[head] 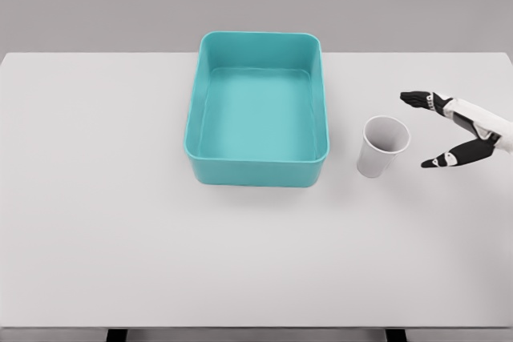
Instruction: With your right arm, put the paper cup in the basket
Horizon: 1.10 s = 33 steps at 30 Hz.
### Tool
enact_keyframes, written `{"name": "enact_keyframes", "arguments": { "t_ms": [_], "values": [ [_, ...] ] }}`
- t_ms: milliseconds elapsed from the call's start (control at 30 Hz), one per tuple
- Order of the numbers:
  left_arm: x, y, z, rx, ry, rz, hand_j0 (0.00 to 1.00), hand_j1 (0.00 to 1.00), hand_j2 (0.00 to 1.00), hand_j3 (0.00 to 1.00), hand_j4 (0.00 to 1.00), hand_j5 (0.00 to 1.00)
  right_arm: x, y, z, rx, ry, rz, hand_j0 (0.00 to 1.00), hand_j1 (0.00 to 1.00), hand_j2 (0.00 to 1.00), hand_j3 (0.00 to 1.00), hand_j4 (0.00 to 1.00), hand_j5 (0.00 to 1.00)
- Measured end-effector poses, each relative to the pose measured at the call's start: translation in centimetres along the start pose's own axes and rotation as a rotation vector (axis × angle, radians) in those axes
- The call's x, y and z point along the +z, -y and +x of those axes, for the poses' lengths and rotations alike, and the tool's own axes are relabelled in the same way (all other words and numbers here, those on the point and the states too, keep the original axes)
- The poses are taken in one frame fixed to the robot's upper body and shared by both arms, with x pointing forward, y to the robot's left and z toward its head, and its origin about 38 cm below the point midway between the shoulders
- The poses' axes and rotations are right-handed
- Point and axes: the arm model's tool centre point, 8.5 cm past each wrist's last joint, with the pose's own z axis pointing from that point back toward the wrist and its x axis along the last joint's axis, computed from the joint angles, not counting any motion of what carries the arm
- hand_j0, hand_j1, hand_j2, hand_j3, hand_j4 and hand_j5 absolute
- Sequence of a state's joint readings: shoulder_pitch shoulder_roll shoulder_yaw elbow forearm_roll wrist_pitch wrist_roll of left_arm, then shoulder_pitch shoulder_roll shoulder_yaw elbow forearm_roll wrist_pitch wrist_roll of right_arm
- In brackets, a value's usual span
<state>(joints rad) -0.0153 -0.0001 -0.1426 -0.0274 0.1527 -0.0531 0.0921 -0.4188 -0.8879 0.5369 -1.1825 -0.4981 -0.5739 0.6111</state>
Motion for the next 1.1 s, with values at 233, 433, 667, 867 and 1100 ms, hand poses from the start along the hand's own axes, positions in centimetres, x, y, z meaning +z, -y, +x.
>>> {"name": "enact_keyframes", "arguments": {
  "t_ms": [233, 433, 667, 867, 1100],
  "values": [
    [0.0, 0.0, 0.0, 0.000, 0.000, 0.000, 1.00, 1.00, 1.00, 1.00, 1.00, 1.00, -0.9, -1.0, 0.1, -0.014, 0.019, 0.020, 0.99, 0.99, 0.99, 0.99, 0.99, 0.99],
    [0.0, 0.0, 0.0, 0.000, 0.000, 0.000, 1.00, 1.00, 1.00, 1.00, 1.00, 1.00, -1.4, -1.4, 0.1, -0.022, 0.028, 0.025, 0.99, 0.99, 0.99, 0.99, 0.99, 0.99],
    [0.0, 0.0, 0.0, 0.000, 0.000, 0.000, 1.00, 1.00, 1.00, 1.00, 1.00, 1.00, -1.6, -1.5, 0.1, -0.028, 0.028, 0.023, 0.99, 0.99, 0.99, 0.99, 0.99, 0.99],
    [0.0, 0.0, 0.0, 0.000, 0.001, 0.000, 1.00, 1.00, 1.00, 1.00, 1.00, 1.00, -1.8, -1.8, -0.3, -0.037, 0.023, 0.020, 0.99, 0.99, 0.99, 0.99, 0.99, 0.99],
    [0.0, 0.0, 0.0, 0.000, 0.000, 0.000, 1.00, 1.00, 1.00, 1.00, 1.00, 1.00, -2.3, -2.1, -0.7, -0.050, 0.024, 0.014, 0.99, 0.99, 0.99, 0.99, 0.99, 0.99]
  ]
}}
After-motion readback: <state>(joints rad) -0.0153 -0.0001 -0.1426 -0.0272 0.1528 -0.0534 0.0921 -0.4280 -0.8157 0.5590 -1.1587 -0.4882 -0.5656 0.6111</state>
